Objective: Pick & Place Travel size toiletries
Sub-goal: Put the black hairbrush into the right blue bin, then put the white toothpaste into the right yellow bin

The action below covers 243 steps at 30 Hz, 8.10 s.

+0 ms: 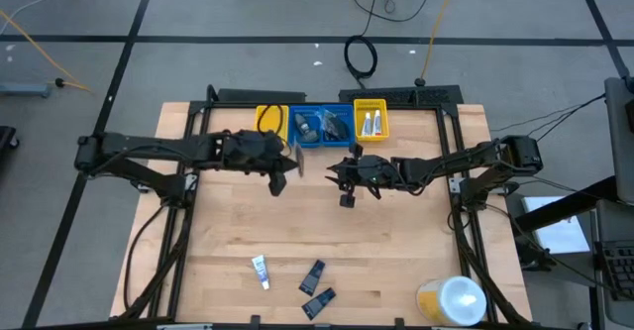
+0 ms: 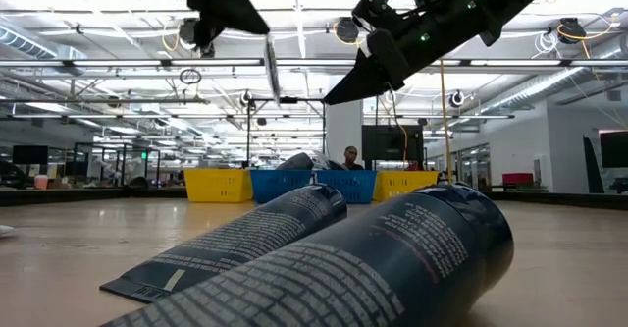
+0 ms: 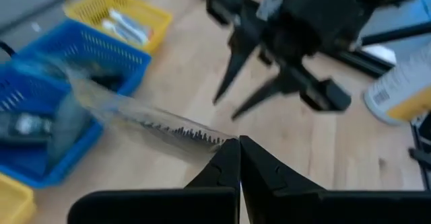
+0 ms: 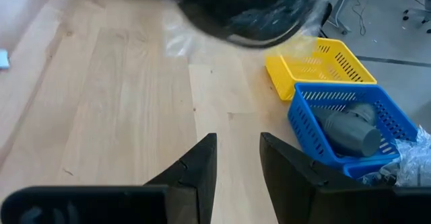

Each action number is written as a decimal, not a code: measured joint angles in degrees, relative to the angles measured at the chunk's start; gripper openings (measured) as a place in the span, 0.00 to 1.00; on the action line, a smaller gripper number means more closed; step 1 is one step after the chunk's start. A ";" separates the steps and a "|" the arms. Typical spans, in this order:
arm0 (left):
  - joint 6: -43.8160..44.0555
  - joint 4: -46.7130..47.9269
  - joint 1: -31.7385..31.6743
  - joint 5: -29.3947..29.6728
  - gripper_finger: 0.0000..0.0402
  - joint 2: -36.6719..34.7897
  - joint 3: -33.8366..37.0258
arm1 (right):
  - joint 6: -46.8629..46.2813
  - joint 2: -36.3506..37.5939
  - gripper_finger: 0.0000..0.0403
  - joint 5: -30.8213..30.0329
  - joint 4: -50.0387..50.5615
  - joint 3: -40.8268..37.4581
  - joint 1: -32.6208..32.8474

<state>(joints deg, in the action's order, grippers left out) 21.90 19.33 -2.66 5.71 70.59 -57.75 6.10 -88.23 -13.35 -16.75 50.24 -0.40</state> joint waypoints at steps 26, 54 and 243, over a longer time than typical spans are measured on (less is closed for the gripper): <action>-2.60 -18.47 -0.95 9.37 0.00 8.24 -2.15 | 4.27 0.00 0.27 -10.49 -22.36 0.00 3.14; -5.45 -24.96 -1.07 5.21 0.00 10.88 -2.13 | 4.27 0.00 0.05 -17.11 -20.33 0.00 1.53; -24.45 4.79 42.86 -2.22 0.46 35.01 -2.24 | -5.45 0.59 0.42 2.74 -11.12 0.02 -11.13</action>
<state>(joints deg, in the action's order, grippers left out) -2.55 24.12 40.21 3.49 105.60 -59.99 0.64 -87.64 -10.61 -27.87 50.26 -11.53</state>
